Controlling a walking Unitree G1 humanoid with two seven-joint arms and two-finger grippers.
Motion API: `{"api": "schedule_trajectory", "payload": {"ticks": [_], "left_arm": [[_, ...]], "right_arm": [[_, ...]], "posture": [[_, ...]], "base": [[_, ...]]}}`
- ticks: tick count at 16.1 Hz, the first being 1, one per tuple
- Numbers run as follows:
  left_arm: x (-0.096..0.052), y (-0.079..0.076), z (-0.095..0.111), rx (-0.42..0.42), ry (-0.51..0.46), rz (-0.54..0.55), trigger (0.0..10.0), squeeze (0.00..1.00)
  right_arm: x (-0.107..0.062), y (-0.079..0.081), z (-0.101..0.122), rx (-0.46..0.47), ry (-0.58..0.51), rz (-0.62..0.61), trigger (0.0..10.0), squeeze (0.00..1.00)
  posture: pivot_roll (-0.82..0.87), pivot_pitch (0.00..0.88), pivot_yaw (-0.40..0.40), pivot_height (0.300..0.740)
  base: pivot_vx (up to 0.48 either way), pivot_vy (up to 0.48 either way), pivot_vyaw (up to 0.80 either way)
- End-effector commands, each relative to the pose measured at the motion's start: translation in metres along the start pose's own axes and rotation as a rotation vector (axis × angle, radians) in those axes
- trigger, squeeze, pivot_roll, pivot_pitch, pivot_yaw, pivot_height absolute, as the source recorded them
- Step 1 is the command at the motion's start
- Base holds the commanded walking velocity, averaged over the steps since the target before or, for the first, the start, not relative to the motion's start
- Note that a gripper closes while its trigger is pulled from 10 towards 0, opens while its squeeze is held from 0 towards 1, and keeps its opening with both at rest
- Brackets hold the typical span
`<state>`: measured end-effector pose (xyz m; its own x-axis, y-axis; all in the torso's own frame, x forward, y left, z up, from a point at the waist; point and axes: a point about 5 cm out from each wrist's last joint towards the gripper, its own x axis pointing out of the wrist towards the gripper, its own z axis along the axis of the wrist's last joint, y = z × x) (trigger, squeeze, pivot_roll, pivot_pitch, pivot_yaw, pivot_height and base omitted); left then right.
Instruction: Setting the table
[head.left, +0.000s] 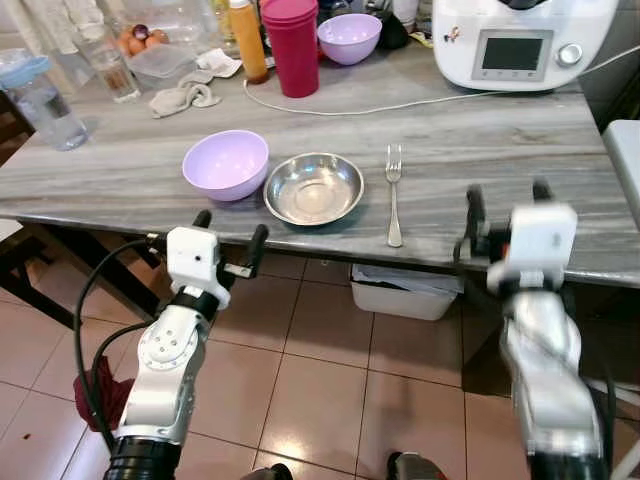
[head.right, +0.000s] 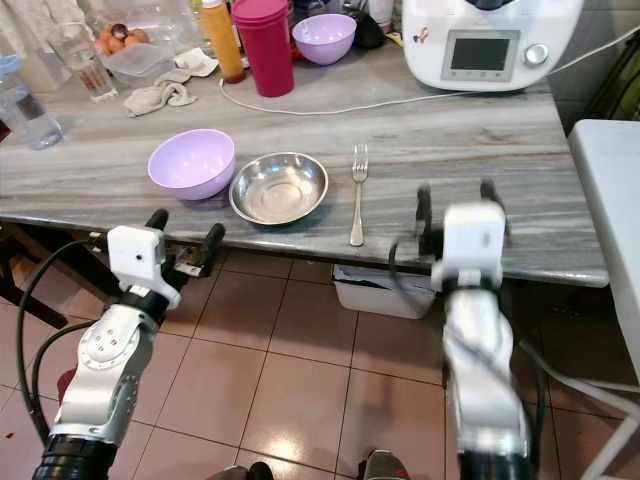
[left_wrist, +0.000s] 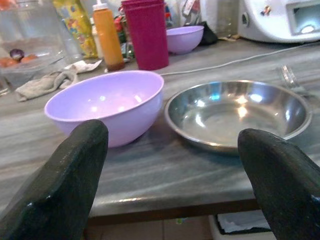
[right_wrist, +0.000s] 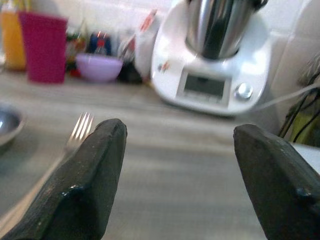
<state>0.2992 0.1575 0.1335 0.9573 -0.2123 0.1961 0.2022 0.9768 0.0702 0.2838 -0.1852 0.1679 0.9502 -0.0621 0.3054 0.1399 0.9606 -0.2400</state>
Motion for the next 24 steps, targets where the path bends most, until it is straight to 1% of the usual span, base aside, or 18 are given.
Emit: {"api": "schedule_trajectory", "payload": {"ticks": [1,2,4,6,7,8,9,10,11,12,14,15,17,18,22,24], "left_arm": [[-0.007,0.008,-0.006,0.017,0.025,0.044,10.0,0.00],[-0.010,0.010,-0.008,0.026,0.032,0.071,10.0,0.00],[-0.017,0.014,-0.014,0.041,0.062,0.096,10.0,0.00],[-0.022,0.017,-0.019,0.044,0.082,0.102,10.0,0.00],[-0.025,0.017,-0.021,0.046,0.096,0.099,10.0,0.00],[-0.026,0.017,-0.023,0.028,0.110,0.092,10.0,0.00],[-0.029,0.013,-0.025,-0.012,0.134,0.076,10.0,0.00],[-0.031,0.013,-0.025,-0.021,0.136,0.079,10.0,0.00],[-0.033,0.013,-0.026,-0.034,0.141,0.087,10.0,0.00],[-0.036,0.014,-0.025,-0.016,0.139,0.105,10.0,0.00],[-0.041,0.015,-0.028,-0.006,0.163,0.147,10.0,0.00],[-0.042,0.013,-0.030,-0.009,0.169,0.145,10.0,0.00],[-0.039,0.008,-0.030,-0.016,0.175,0.129,10.0,0.00],[-0.035,0.006,-0.029,-0.006,0.177,0.125,10.0,0.00],[-0.028,0.004,-0.028,-0.002,0.177,0.125,10.0,0.00],[-0.026,0.002,-0.028,-0.003,0.179,0.126,10.0,0.00]], "right_arm": [[-0.008,0.002,0.003,0.016,0.010,-0.004,10.0,1.00],[-0.017,0.003,0.004,0.012,0.023,0.007,10.0,1.00],[-0.028,0.004,0.006,0.006,0.042,0.037,10.0,1.00],[-0.034,0.003,0.006,0.031,0.071,0.039,10.0,1.00],[-0.037,0.005,0.010,0.030,0.066,0.061,10.0,1.00],[-0.039,0.007,0.012,0.026,0.060,0.071,10.0,1.00],[-0.043,0.012,0.013,0.012,0.060,0.089,10.0,1.00],[-0.044,0.015,0.014,0.020,0.061,0.100,10.0,1.00],[-0.044,0.018,0.016,0.026,0.062,0.096,10.0,0.76],[-0.042,0.021,0.015,0.068,0.082,0.065,10.0,0.00],[-0.040,0.028,0.016,0.088,0.084,0.057,10.0,0.00],[-0.039,0.030,0.016,0.110,0.082,0.063,10.0,0.00],[-0.038,0.033,0.017,0.104,0.081,0.089,10.0,0.00],[-0.035,0.034,0.014,0.107,0.092,0.091,10.0,0.00],[-0.030,0.035,0.012,0.121,0.103,0.087,10.0,0.00],[-0.029,0.038,0.013,0.126,0.096,0.103,10.0,0.00]], "posture": [[-0.23,0.130,0.137,0.740],[-0.23,0.126,0.139,0.740],[-0.24,0.119,0.149,0.740],[-0.24,0.114,0.157,0.740],[-0.24,0.113,0.158,0.740],[-0.24,0.111,0.158,0.740],[-0.23,0.112,0.148,0.740],[-0.22,0.113,0.140,0.740],[-0.22,0.113,0.137,0.740],[-0.21,0.116,0.120,0.740],[-0.20,0.117,0.116,0.740],[-0.21,0.118,0.113,0.740],[-0.22,0.116,0.114,0.740],[-0.22,0.115,0.115,0.740],[-0.22,0.110,0.111,0.740],[-0.22,0.112,0.109,0.740]], "base": [[0.000,0.000,0.00],[0.000,0.000,0.00],[0.000,0.000,0.00],[0.000,0.000,0.00],[0.000,0.000,0.00],[0.000,0.000,0.00],[0.000,0.000,0.00],[0.000,0.000,0.00],[0.000,0.000,0.00],[0.000,0.000,0.00],[0.000,0.000,0.00],[0.000,0.000,0.00],[0.000,0.000,0.00],[0.000,0.000,0.00],[0.000,0.000,-0.74],[0.000,0.000,0.00]]}}
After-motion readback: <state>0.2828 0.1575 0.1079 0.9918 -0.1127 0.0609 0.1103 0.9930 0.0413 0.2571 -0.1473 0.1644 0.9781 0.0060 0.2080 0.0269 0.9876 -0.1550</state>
